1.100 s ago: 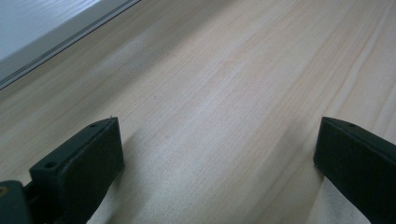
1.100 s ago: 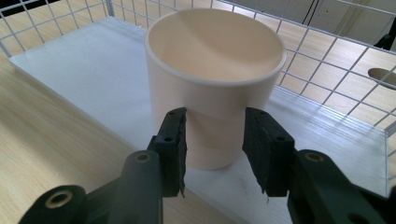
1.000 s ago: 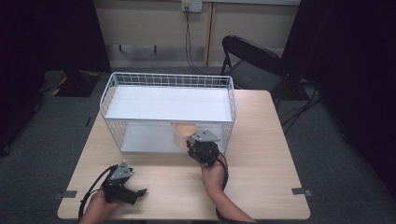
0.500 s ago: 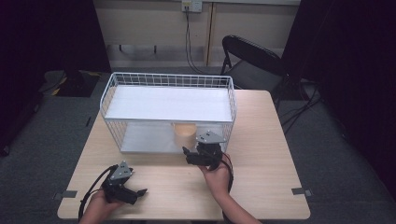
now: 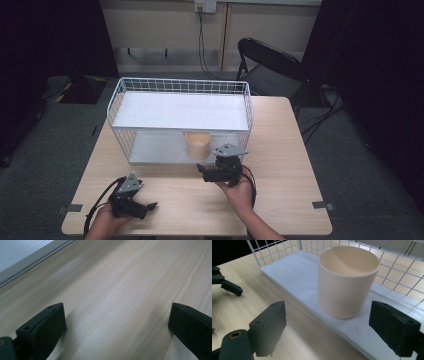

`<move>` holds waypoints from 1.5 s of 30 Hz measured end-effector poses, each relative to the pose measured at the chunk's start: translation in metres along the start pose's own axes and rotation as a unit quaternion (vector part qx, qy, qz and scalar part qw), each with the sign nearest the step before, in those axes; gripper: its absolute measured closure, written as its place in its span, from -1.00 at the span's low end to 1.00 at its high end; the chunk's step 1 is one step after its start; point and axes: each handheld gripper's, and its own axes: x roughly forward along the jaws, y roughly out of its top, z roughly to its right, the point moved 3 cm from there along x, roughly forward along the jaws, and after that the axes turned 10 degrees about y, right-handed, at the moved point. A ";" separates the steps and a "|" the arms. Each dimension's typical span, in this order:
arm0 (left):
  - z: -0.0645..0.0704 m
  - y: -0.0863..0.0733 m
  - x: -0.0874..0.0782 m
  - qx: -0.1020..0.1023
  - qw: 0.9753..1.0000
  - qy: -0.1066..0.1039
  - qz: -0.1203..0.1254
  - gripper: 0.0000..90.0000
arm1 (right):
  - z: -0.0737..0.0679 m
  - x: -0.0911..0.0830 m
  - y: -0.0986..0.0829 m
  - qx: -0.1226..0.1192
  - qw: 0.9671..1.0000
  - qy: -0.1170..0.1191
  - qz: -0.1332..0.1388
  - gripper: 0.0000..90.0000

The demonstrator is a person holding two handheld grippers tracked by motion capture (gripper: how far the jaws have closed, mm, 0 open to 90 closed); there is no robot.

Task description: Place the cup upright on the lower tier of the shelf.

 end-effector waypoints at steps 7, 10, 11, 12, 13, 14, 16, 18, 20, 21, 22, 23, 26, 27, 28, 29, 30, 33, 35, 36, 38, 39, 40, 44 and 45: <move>0.000 0.000 0.000 -0.003 1.000 -0.001 0.001 -0.98 | 0.001 -0.010 -0.005 -0.006 1.000 0.019 -0.004 -0.69; 0.000 0.000 0.000 -0.003 1.000 -0.001 0.001 -0.98 | 0.003 -0.014 -0.007 -0.009 1.000 0.021 -0.006 -0.69; 0.001 0.000 0.000 -0.004 1.000 -0.001 0.001 -0.98 | 0.003 -0.015 -0.007 -0.009 1.000 0.023 -0.006 -0.69; 0.001 0.000 0.000 -0.006 1.000 -0.001 0.003 -0.98 | 0.003 -0.016 -0.008 -0.011 1.000 0.024 -0.008 -0.69; 0.000 0.000 0.000 -0.003 1.000 -0.001 0.001 -0.98 | 0.004 -0.018 -0.009 -0.012 1.000 0.024 -0.010 -0.69; 0.000 0.000 0.000 -0.003 1.000 -0.001 0.001 -0.98 | 0.004 -0.019 -0.010 -0.012 1.000 0.025 -0.010 -0.69; 0.000 0.000 0.000 -0.003 1.000 -0.001 0.001 -0.98 | 0.004 -0.022 -0.011 -0.015 0.999 0.028 -0.011 -0.69; 0.001 0.000 0.000 -0.003 1.000 -0.001 0.001 -0.98 | 0.004 -0.025 -0.011 -0.014 0.999 0.031 -0.011 -0.69; 0.001 0.000 0.000 -0.003 1.000 -0.001 0.001 -0.98 | 0.006 -0.028 -0.013 -0.017 0.999 0.033 -0.012 -0.69; 0.000 0.000 0.000 -0.003 1.000 -0.001 0.001 -0.98 | 0.006 -0.029 -0.013 -0.018 0.999 0.034 -0.013 -0.69; 0.000 0.000 0.000 -0.003 1.000 -0.001 0.001 -0.98 | 0.007 -0.031 -0.014 -0.018 0.999 0.036 -0.013 -0.69; 0.000 0.000 0.000 -0.003 1.000 -0.001 0.001 -0.98 | 0.008 -0.033 -0.015 -0.019 0.999 0.038 -0.014 -0.69; 0.001 0.000 0.000 -0.004 1.000 -0.001 0.001 -0.98 | 0.010 -0.038 -0.019 -0.023 0.999 0.041 -0.018 -0.68; 0.001 0.000 0.000 -0.006 1.000 -0.001 0.002 -0.98 | 0.011 -0.039 -0.020 -0.023 0.999 0.043 -0.020 -0.68; 0.000 0.000 0.000 -0.003 1.000 -0.001 0.001 -0.98 | 0.012 -0.040 -0.021 -0.024 0.999 0.044 -0.021 -0.68; 0.001 0.000 0.000 -0.003 1.000 -0.001 0.001 -0.98 | 0.013 -0.042 -0.023 -0.024 0.998 0.046 -0.022 -0.68; 0.001 0.000 0.000 -0.003 1.000 -0.001 0.001 -0.98 | 0.014 -0.043 -0.024 -0.025 0.998 0.047 -0.023 -0.68; 0.000 0.000 0.000 -0.003 1.000 -0.001 0.001 -0.98 | 0.016 -0.047 -0.027 -0.028 0.998 0.051 -0.025 -0.68; 0.001 0.000 0.000 -0.006 1.000 -0.001 0.002 -0.98 | 0.018 -0.049 -0.030 -0.026 0.998 0.055 -0.024 -0.68; 0.000 0.000 0.000 -0.003 1.000 -0.001 0.001 -0.98 | 0.019 -0.050 -0.032 -0.026 0.998 0.056 -0.024 -0.68; 0.000 0.000 0.000 -0.002 1.000 -0.001 0.001 -0.98 | 0.021 -0.053 -0.035 -0.027 0.998 0.056 -0.027 -0.68; 0.001 0.000 0.000 -0.006 1.000 -0.001 0.002 -0.98 | 0.021 -0.054 -0.036 -0.028 0.998 0.056 -0.028 -0.68; 0.000 0.000 0.000 -0.003 1.000 -0.001 0.001 -0.98 | 0.022 -0.056 -0.037 -0.026 0.998 0.056 -0.027 -0.68; 0.000 0.000 0.000 -0.003 1.000 -0.001 0.001 -0.98 | 0.026 -0.060 -0.040 -0.023 0.998 0.057 -0.027 -0.68; 0.000 0.000 0.000 -0.003 1.000 -0.001 0.001 -0.98 | 0.027 -0.061 -0.041 -0.024 0.998 0.056 -0.028 -0.68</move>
